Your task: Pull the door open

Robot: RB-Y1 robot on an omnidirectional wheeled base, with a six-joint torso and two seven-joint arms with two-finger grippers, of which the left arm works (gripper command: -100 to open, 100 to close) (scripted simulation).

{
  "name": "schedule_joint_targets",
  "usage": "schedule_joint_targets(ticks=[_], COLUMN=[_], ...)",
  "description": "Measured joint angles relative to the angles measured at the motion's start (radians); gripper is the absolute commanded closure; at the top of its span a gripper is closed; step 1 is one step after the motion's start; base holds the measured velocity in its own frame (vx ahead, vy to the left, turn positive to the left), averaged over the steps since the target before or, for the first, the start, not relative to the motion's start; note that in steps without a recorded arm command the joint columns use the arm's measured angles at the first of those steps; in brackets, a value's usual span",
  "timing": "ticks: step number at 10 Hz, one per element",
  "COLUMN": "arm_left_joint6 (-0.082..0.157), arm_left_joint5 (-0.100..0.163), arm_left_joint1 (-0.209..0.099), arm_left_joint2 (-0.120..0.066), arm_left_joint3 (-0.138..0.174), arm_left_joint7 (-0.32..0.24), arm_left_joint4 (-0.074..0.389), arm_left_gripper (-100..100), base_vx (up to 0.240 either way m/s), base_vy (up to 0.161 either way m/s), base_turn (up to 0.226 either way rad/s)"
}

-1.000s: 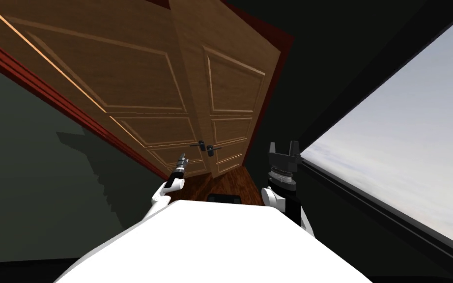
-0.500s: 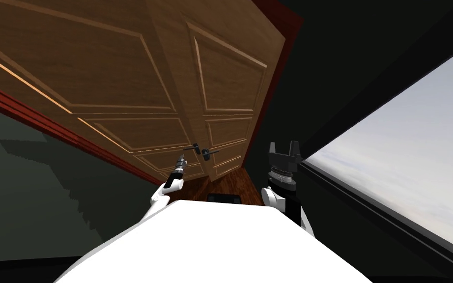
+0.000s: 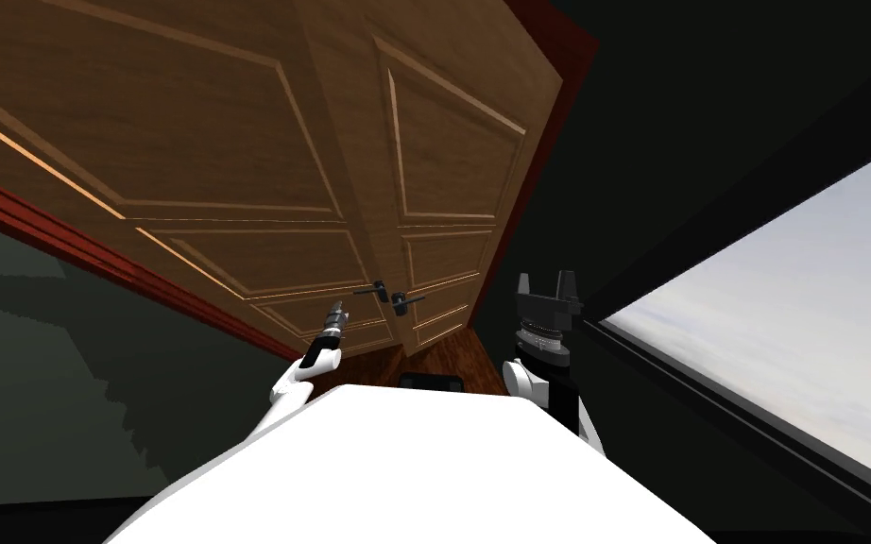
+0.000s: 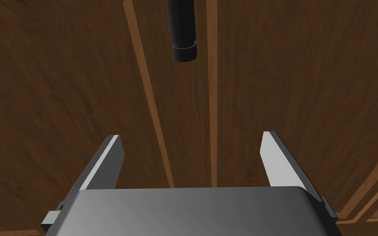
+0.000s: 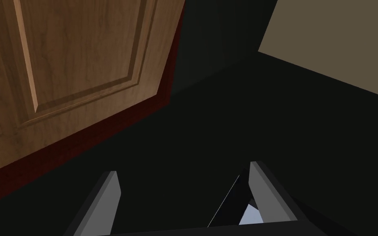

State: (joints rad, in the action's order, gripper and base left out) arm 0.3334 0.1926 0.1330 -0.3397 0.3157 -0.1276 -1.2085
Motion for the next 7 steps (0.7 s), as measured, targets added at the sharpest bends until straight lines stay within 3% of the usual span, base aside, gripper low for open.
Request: schedule_joint_targets(ticks=[3,5,6,7], arm_left_joint6=[0.004,0.005,0.006,0.008], arm_left_joint5=[0.003,0.001,0.001,0.001], arm_left_joint1=[-0.020,-0.042,-0.045,-0.044], arm_left_joint2=[-0.001,0.015,0.016,0.015], arm_left_joint3=[-0.008,-0.026,-0.027,-0.026], arm_left_joint7=[-0.006,-0.006,-0.006,-0.006], arm_left_joint4=[0.011,0.008,0.008,0.006], arm_left_gripper=[-100,-100,100,100], base_vx=[0.198,0.162,-0.013,-0.042], base_vy=[0.026,-0.051,0.007,0.006], base_turn=[-0.100,-0.107,0.045,-0.009])
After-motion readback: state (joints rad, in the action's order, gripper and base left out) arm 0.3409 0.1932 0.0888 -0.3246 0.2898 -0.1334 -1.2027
